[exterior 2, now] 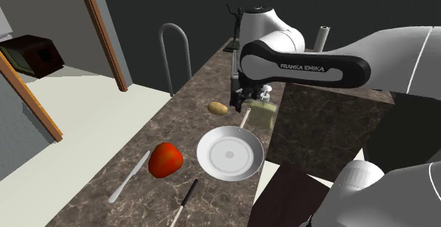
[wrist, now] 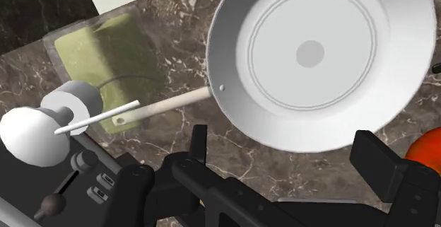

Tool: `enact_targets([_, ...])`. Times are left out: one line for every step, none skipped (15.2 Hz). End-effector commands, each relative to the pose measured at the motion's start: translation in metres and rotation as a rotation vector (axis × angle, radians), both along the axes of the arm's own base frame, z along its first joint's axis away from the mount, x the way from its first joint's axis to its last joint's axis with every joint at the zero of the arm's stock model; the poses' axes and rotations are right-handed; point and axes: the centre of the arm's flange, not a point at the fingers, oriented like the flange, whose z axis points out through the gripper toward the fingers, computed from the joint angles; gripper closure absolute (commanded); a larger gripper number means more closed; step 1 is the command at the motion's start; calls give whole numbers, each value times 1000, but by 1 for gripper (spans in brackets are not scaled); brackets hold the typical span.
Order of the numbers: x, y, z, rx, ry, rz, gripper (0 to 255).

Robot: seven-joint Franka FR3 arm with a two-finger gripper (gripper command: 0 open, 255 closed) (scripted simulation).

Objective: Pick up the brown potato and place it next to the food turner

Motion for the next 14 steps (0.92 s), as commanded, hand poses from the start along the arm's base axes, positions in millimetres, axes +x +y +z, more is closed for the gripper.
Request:
enact_targets([17,-14,-19,0,-5,21,0])
enact_targets([26,-19,-27,1,-7,31,0])
enact_targets([35,-24,-35,1,-9,41,0])
enact_targets([43,-30,-43,2,-10,51,0])
enact_targets([52,-35,-51,3,-12,61,0])
enact_targets([61,-40,-59,3,-14,71,0])
enact_targets([70,-45,-67,4,-16,81,0])
enact_targets([79,-50,-75,4,-17,91,0])
enact_targets([89,-55,-83,5,-19,101,0])
enact_targets([98,-59,-91,6,-21,111,0])
enact_targets([107,-64,-99,6,-23,121,0])
enact_targets([116,-68,-107,7,-24,131,0])
enact_targets([126,-73,-114,7,-26,141,0])
enact_targets([135,-77,-122,8,-28,151,0])
